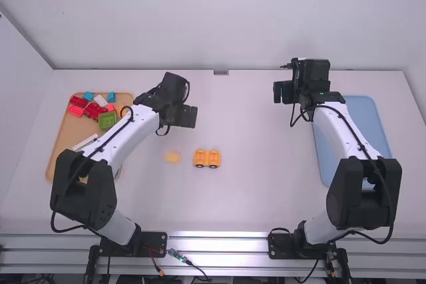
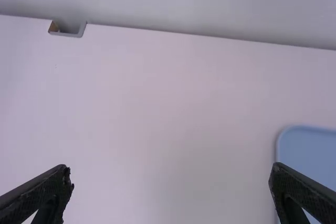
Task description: Assemble lego blocks to make yellow taxi
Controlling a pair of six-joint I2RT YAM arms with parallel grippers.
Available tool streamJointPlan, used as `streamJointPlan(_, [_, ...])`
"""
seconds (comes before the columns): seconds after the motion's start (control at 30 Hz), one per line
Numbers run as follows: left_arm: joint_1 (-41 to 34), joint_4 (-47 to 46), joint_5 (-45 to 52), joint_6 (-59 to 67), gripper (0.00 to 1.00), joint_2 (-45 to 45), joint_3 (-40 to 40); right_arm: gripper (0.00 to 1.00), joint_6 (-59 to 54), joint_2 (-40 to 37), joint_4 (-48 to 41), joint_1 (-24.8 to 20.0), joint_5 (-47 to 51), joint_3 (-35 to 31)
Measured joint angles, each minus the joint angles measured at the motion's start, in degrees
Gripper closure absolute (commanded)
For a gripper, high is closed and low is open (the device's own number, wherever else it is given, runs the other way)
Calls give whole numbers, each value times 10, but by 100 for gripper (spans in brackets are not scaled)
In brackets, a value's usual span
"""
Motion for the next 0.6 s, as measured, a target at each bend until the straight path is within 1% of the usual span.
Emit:
streamJointPlan(0.13, [0, 42, -23, 113, 1, 0, 0, 0, 0, 0, 0, 0, 0, 0])
streamJointPlan(0.23, [0, 40, -10, 274, 1, 0, 0, 1, 1, 0, -6, 0, -6, 0])
streamJointPlan(0.33, [0, 14, 44, 426, 1, 0, 0, 1, -1, 0, -13, 0, -28, 0])
streamJointPlan(0.37, [1, 0, 81, 495, 1, 0, 0, 1, -8, 0, -16, 0, -51, 0])
streamJointPlan(0.43, [3, -19, 131, 570, 1, 0, 0, 1, -25, 0, -23, 0, -80, 0])
streamJointPlan(0.53, [24, -64, 255, 713, 1, 0, 0, 1, -113, 0, -50, 0, -186, 0])
streamJointPlan(0.6, [37, -84, 295, 750, 1, 0, 0, 1, -155, 0, -69, 0, -228, 0])
